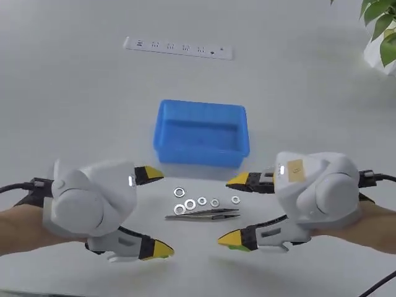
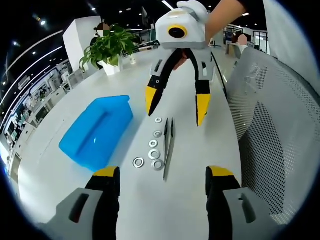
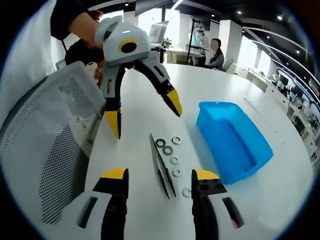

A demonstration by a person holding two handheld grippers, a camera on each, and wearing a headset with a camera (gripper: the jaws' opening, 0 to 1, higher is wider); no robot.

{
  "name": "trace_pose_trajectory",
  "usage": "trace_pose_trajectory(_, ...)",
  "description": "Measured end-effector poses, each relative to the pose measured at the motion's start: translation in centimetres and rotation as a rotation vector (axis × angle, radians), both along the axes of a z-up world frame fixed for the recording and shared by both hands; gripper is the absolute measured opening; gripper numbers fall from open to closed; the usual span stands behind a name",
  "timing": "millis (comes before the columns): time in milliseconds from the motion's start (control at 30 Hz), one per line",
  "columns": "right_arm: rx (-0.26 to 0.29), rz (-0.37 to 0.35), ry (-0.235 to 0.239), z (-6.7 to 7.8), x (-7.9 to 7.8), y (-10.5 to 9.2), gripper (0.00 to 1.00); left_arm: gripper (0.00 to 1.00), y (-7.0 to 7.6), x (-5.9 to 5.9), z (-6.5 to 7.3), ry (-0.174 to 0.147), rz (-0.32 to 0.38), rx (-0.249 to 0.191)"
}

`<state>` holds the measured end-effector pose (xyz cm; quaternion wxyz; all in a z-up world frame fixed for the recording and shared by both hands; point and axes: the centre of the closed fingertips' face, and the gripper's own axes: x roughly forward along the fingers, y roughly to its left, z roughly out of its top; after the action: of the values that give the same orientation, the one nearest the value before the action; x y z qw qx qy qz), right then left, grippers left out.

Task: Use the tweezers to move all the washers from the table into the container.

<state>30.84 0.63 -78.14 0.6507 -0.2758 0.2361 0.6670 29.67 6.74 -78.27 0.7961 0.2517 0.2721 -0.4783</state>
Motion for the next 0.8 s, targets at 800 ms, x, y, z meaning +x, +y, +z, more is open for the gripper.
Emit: trace_pose_trajectory(800,-0.094,0.058,0.005,-2.3,-0.2,1.1,0.24,0.48,-0.3,0.0,-2.0,0.079,-0.034,0.042)
